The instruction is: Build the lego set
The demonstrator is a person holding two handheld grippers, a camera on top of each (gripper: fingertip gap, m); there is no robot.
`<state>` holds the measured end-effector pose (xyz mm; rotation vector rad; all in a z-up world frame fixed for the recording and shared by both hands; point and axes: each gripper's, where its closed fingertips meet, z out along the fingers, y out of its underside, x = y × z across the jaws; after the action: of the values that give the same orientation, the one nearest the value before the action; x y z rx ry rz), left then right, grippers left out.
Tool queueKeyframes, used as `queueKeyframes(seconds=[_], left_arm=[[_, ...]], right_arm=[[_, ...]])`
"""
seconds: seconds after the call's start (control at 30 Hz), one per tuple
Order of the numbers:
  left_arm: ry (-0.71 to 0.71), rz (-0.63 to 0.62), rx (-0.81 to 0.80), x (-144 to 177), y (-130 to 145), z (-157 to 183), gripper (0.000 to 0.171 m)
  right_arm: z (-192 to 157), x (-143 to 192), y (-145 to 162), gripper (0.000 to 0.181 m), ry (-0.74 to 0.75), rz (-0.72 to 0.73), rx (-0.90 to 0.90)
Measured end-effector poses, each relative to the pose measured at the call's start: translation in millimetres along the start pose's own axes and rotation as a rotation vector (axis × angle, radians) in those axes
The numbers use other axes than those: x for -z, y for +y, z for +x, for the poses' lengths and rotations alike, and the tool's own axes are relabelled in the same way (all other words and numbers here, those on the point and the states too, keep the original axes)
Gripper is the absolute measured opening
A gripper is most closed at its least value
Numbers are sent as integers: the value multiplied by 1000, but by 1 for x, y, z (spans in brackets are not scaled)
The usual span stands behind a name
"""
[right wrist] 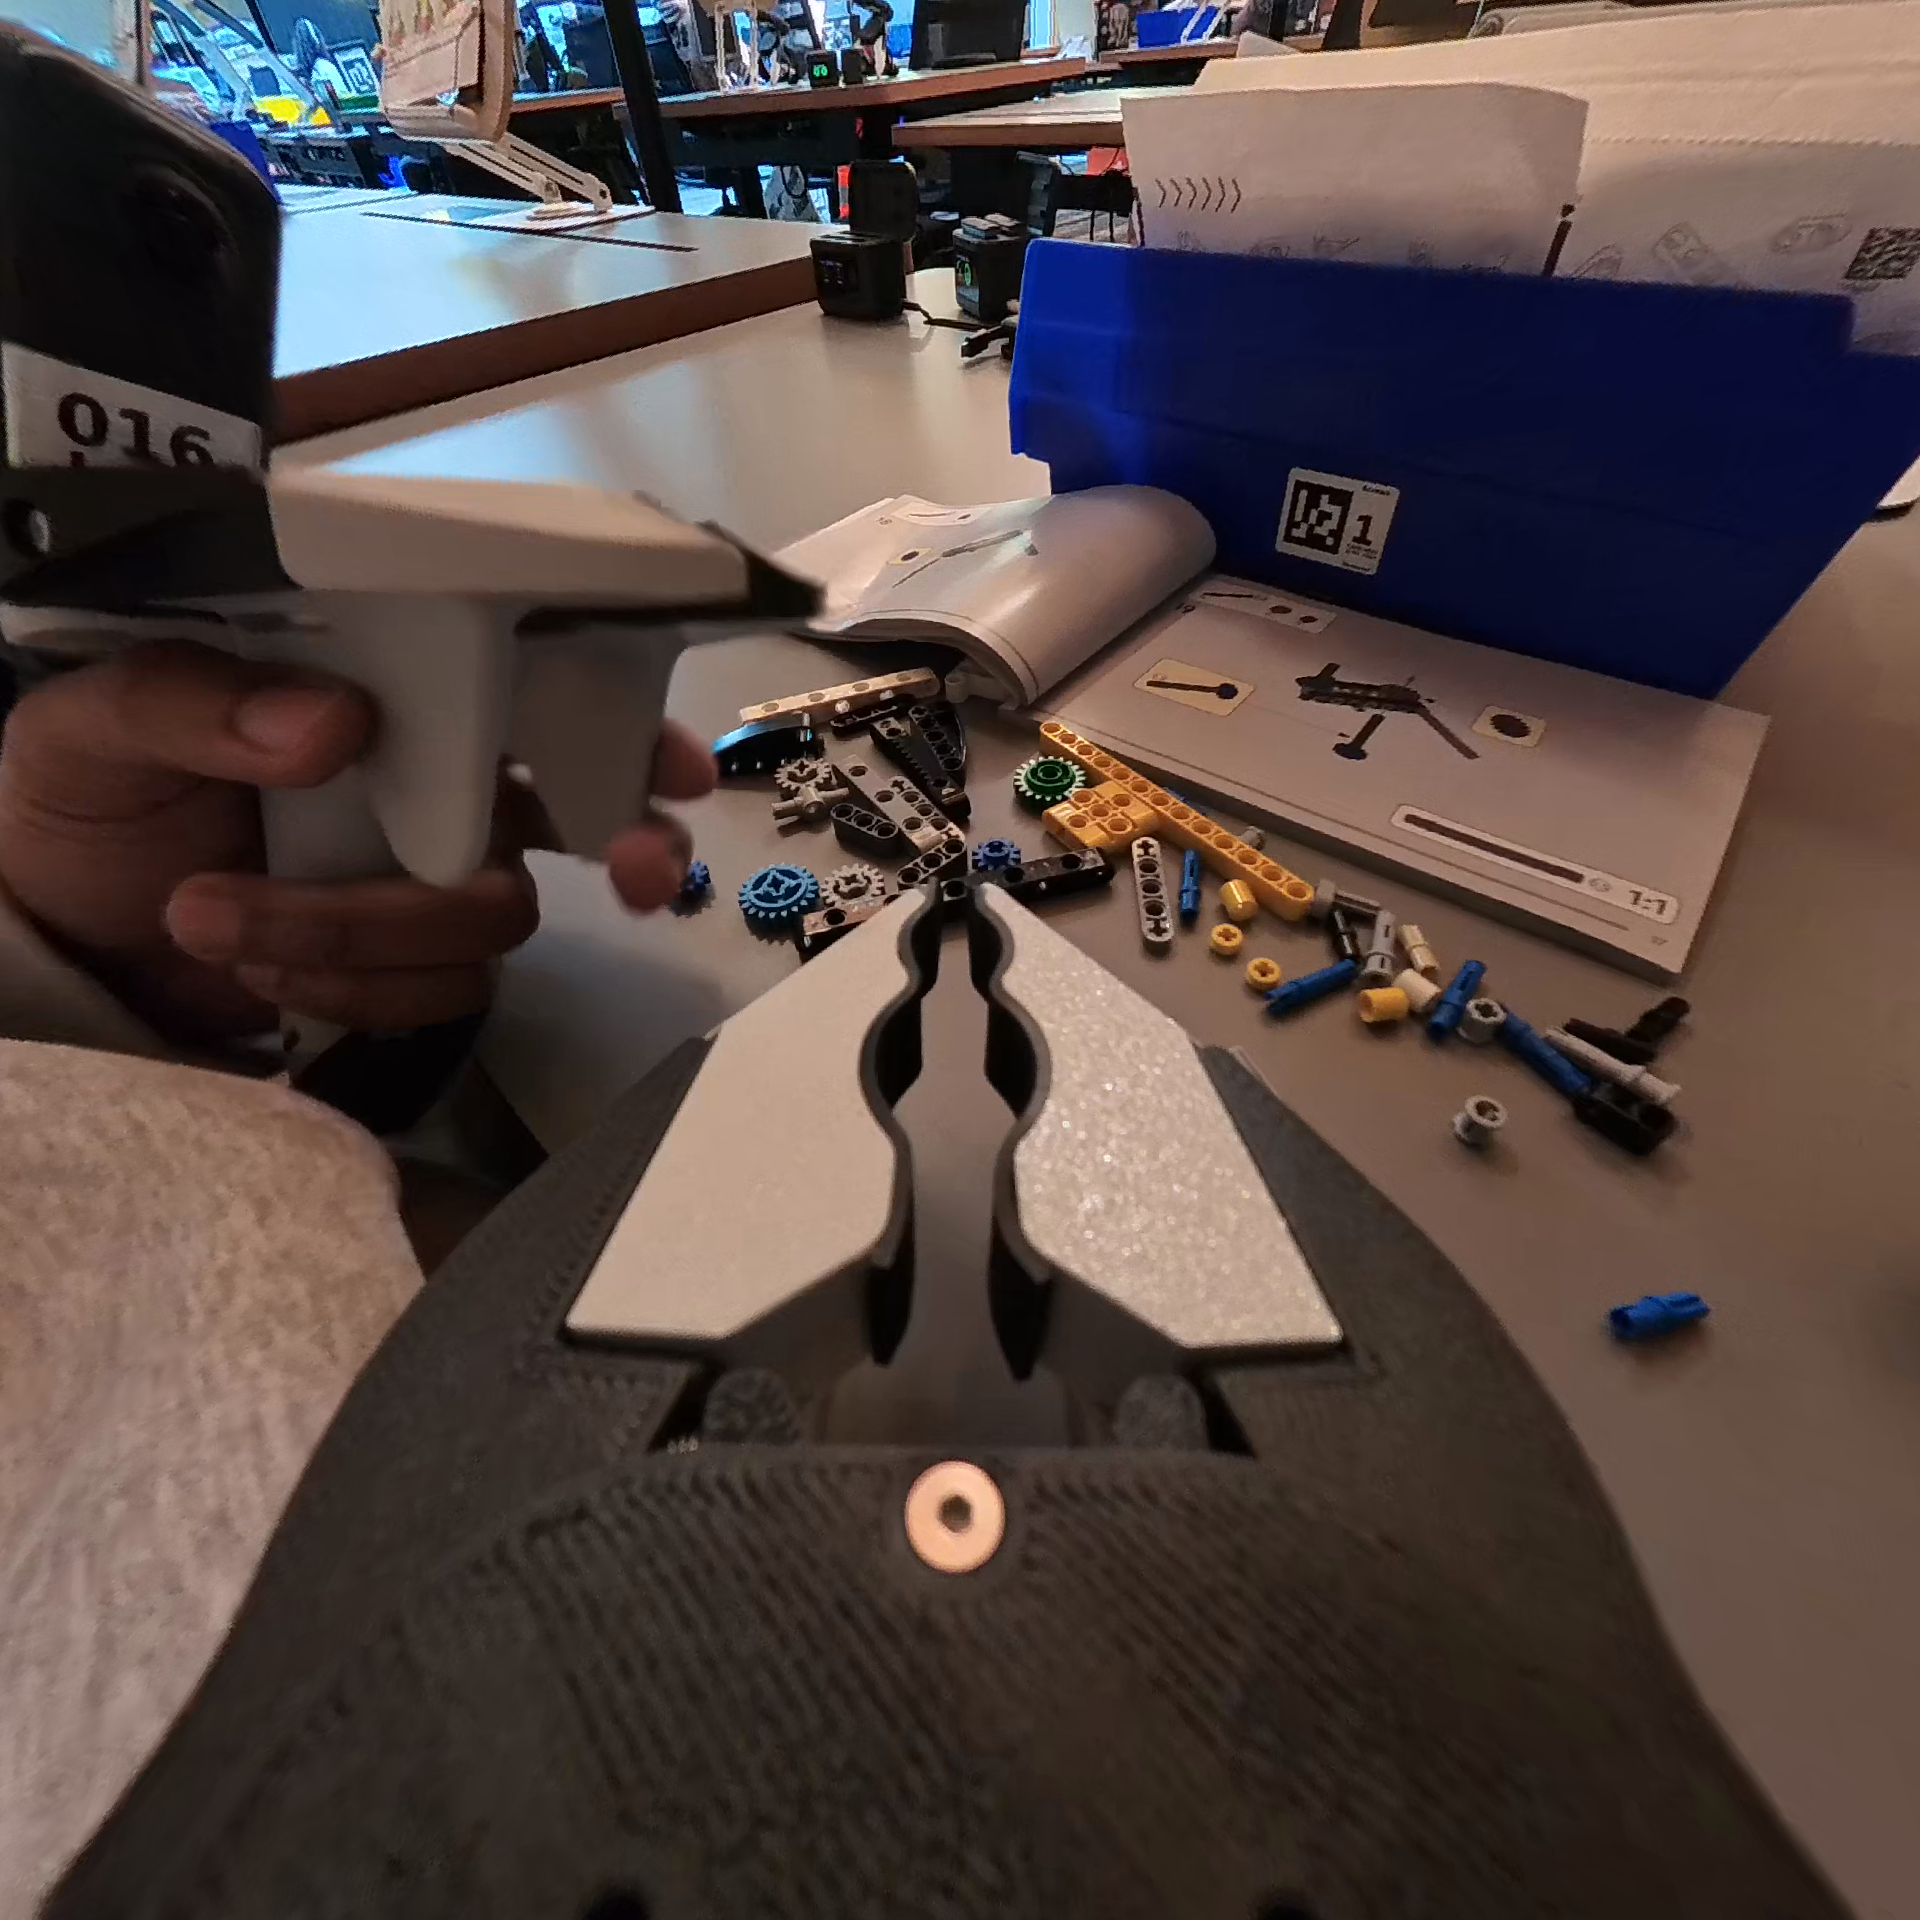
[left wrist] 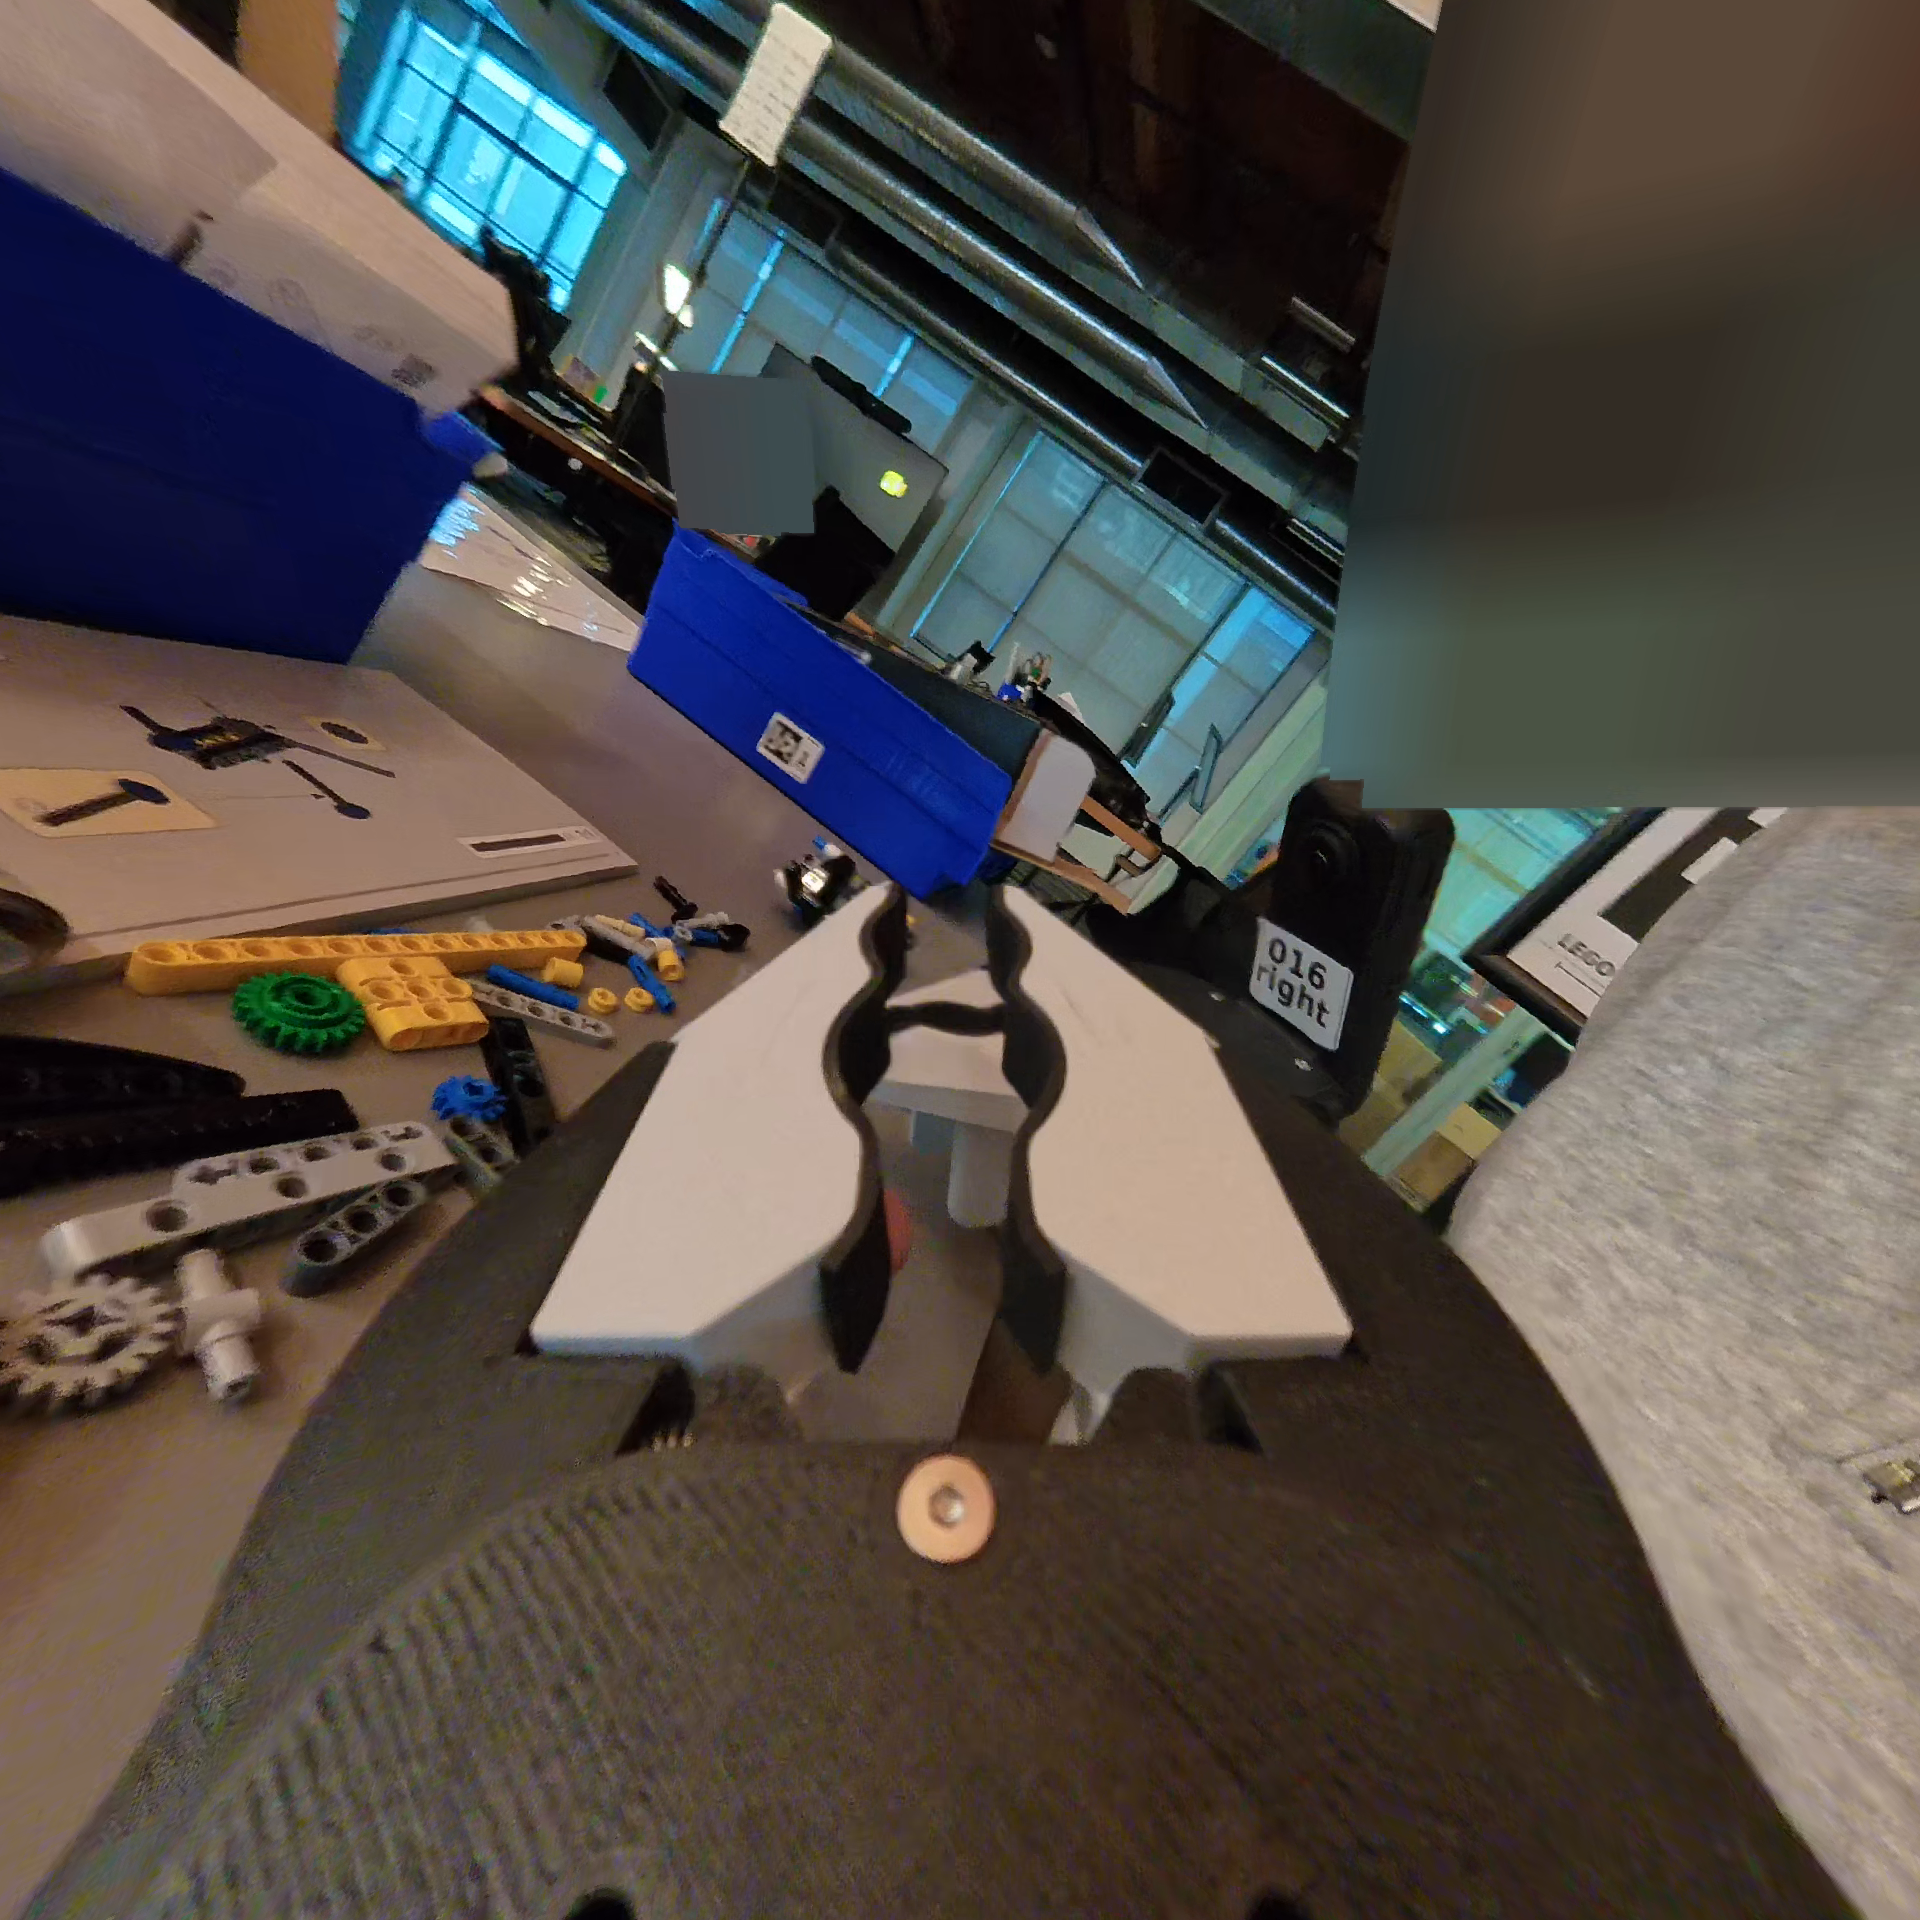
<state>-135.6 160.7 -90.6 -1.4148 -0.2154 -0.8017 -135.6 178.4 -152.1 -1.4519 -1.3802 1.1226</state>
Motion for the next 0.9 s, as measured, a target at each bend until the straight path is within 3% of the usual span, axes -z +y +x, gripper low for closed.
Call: queueKeyframes(seconds=[0.17,0.3,0.43,0.6,0.73,0.83,0.9], left_arm=[[-224,13,-141,20,-56,-39,42],[-615,-254,-533,52,-86,-115,59],[-743,-662,-770,66,-64,-163,74],[-718,-907,-964,64,-41,-177,77],[-723,-934,-1013,60,-39,-186,54],[-653,-945,-1039,52,-36,-177,10],[-643,-894,-1071,41,-46,-167,7]], right_arm=[[1,0,-1,3,-9,-5,-33],[1,1,-2,5,-27,-1,-59],[1,5,-4,6,-46,12,-85],[8,13,-10,7,-54,39,-154],[12,19,-17,7,-77,67,-223],[13,24,-21,6,-92,84,-252],[14,27,-23,6,-95,92,-256]])
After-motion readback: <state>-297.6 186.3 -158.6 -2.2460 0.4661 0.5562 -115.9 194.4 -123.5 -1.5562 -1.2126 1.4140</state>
